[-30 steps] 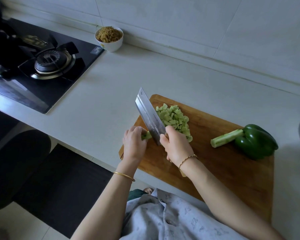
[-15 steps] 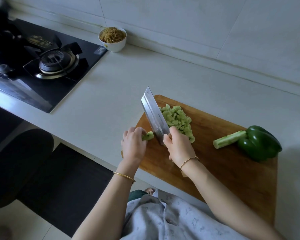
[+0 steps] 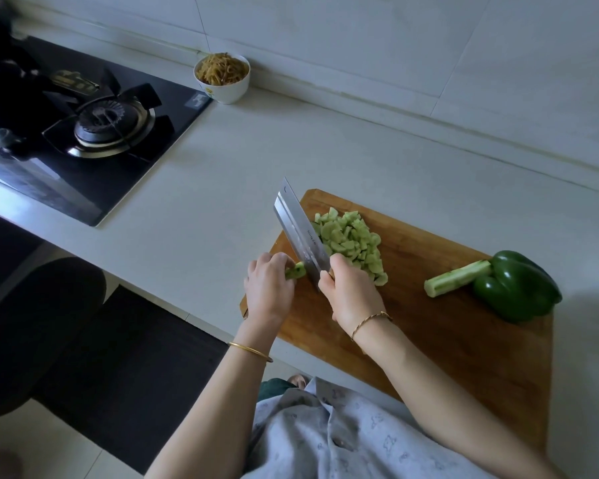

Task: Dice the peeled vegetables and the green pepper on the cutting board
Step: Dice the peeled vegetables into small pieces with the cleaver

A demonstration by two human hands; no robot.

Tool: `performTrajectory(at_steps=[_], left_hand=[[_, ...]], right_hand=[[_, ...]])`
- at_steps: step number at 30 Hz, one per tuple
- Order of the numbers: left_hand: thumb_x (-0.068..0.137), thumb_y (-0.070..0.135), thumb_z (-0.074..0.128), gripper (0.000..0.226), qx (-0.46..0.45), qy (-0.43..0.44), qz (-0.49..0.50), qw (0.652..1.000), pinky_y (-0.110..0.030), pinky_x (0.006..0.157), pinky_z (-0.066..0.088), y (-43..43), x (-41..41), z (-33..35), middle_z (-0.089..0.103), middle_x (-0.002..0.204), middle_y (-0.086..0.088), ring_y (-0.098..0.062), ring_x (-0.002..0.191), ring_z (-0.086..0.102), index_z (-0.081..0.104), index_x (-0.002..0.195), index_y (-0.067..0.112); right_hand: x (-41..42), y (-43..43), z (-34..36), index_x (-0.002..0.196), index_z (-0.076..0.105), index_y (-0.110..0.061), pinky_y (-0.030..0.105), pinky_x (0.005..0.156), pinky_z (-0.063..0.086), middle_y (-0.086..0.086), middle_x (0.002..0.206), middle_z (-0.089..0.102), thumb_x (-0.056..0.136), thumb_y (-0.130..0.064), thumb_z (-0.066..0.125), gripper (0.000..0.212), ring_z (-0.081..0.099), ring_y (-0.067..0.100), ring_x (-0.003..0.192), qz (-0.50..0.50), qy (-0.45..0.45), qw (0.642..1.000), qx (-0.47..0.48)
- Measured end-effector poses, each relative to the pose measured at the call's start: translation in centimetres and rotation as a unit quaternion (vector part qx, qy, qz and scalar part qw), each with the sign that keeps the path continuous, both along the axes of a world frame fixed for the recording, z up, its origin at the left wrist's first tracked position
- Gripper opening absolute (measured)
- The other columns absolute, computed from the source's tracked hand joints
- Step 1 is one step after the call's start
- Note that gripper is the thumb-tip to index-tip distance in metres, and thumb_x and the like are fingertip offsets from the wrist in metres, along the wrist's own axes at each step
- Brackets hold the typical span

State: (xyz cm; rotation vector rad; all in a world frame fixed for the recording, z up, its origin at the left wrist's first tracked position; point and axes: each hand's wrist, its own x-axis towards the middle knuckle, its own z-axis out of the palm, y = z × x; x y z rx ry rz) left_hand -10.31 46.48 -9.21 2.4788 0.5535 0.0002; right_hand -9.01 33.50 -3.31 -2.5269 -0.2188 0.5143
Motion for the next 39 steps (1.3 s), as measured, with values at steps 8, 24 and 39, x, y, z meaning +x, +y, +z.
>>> performTrajectory(at_steps=[8, 24, 39], left_hand=[[0.087, 0.002, 0.056, 0.025, -0.021, -0.014, -0.007, 1.000, -0.035, 0.089, 0.040, 0.2, -0.2, -0.2, 0.056, 0.108, -0.004, -0.023, 0.106, 0.044, 0.066, 0.106, 0.015], [0.086, 0.005, 0.059, 0.017, -0.018, -0.019, -0.011, 1.000, -0.035, 0.087, 0.041, 0.1, 0.0, -0.4, 0.058, 0.106, -0.004, -0.024, 0.104, 0.045, 0.064, 0.100, 0.013], [0.081, -0.004, 0.059, 0.022, -0.021, -0.046, -0.007, 0.999, -0.026, 0.080, 0.039, 0.1, 0.1, -1.0, 0.060, 0.100, -0.002, -0.020, 0.098, 0.047, 0.061, 0.096, 0.013]], right_hand=[[0.1, -0.5, -0.4, 0.085, 0.041, -0.009, 0.051, 0.057, 0.055, 0.014, 0.075, 0.059, 0.101, -0.026, 0.040, 0.023, 0.062, 0.034, 0.061, -0.036, 0.005, 0.998, 0.047], [0.2, 0.2, -0.1, 0.084, 0.036, -0.014, 0.048, 0.062, 0.057, 0.007, 0.076, 0.055, 0.102, -0.025, 0.038, 0.022, 0.064, 0.030, 0.068, 0.009, -0.002, 1.000, -0.003], [-0.1, -0.9, -0.4, 0.095, 0.047, -0.007, 0.049, 0.060, 0.056, 0.012, 0.078, 0.060, 0.101, -0.026, 0.042, 0.020, 0.061, 0.032, 0.064, -0.023, -0.004, 0.999, 0.047]])
